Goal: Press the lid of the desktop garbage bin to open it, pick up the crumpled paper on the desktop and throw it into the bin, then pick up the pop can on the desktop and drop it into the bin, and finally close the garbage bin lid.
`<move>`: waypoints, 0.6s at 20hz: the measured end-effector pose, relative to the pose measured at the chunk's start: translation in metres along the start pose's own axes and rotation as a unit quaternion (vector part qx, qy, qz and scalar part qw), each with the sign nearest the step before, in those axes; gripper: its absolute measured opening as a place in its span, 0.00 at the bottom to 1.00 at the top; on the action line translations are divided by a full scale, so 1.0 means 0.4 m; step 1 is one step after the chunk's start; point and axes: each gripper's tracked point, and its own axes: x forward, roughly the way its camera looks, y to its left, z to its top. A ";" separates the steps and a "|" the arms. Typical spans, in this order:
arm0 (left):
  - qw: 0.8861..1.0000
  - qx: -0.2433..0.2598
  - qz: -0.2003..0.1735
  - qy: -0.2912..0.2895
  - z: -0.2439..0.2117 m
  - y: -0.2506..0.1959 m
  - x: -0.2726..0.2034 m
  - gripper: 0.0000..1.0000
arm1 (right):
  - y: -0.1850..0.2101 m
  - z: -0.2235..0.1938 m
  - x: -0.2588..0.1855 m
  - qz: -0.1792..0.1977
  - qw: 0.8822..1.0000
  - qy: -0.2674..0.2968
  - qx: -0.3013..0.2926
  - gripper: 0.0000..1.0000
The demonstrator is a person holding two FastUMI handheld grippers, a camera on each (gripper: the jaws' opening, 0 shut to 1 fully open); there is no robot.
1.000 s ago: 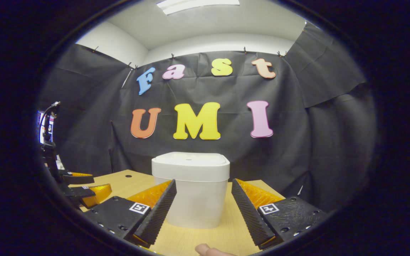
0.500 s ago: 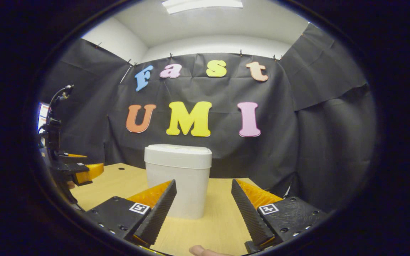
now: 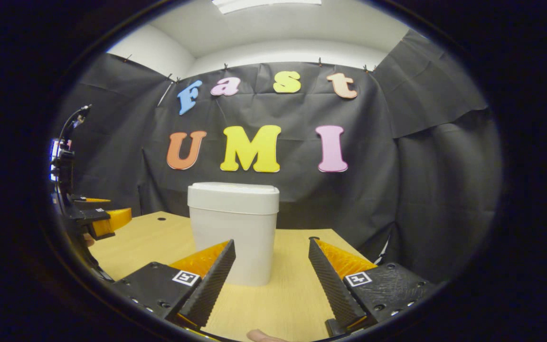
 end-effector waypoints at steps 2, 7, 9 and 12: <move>1.000 -0.003 -0.003 0.003 -0.004 -0.004 -0.001 0.99 | 0.003 -0.009 -0.002 0.001 1.000 0.009 0.004 0.98; 1.000 -0.002 0.000 0.003 -0.004 0.004 0.000 0.99 | 0.017 0.006 -0.014 0.002 1.000 -0.005 -0.016 0.95; 1.000 -0.001 0.000 0.002 -0.003 0.003 0.001 0.99 | 0.024 0.009 -0.014 0.005 1.000 -0.006 -0.017 0.95; 1.000 -0.002 -0.003 0.005 -0.006 -0.002 0.003 0.99 | 0.025 0.004 -0.014 0.007 1.000 -0.006 -0.021 0.95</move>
